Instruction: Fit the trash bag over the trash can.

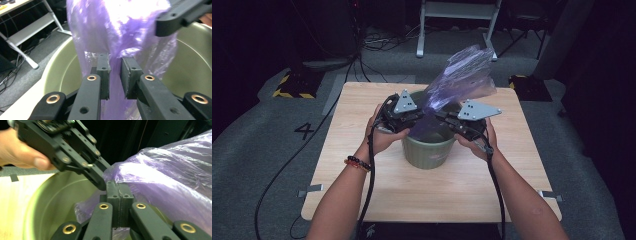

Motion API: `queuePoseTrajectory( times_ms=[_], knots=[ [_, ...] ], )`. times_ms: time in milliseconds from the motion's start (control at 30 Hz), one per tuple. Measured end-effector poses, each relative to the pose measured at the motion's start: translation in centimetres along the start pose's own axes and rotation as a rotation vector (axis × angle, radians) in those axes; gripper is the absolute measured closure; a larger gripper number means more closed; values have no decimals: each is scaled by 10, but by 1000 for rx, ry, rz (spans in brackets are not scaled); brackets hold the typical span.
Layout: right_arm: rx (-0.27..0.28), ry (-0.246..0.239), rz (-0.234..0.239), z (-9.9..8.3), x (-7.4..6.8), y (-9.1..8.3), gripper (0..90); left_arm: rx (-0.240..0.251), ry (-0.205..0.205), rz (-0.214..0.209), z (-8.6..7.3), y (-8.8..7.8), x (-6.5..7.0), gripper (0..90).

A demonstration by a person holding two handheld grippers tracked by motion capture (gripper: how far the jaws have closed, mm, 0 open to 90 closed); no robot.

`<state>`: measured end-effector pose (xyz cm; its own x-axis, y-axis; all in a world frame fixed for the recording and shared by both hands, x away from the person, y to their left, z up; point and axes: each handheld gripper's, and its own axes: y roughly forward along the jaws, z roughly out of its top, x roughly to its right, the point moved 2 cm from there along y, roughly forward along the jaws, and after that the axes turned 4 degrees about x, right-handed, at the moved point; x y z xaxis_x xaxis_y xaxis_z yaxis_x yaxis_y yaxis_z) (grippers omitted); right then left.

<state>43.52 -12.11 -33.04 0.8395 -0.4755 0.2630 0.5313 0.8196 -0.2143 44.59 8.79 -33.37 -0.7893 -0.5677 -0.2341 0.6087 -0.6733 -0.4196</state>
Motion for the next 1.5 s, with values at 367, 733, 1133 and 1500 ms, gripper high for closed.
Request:
queuePoseTrajectory(
  times_ms=[367,733,1133,1500],
  knots=[
    [-73,-31,7,-11,-1,8,900,109,-113,-89,16,-13,4,236],
    [-87,-110,19,-9,-13,12,900,44,-79,-146,22,-4,3,670],
    [-59,-68,5,-9,-8,-2,679,71,-30,-91,16,-12,3,900],
    [-4,374,-215,-34,60,-38,269,87,19,-79,-1,-15,17,900]
  ],
)
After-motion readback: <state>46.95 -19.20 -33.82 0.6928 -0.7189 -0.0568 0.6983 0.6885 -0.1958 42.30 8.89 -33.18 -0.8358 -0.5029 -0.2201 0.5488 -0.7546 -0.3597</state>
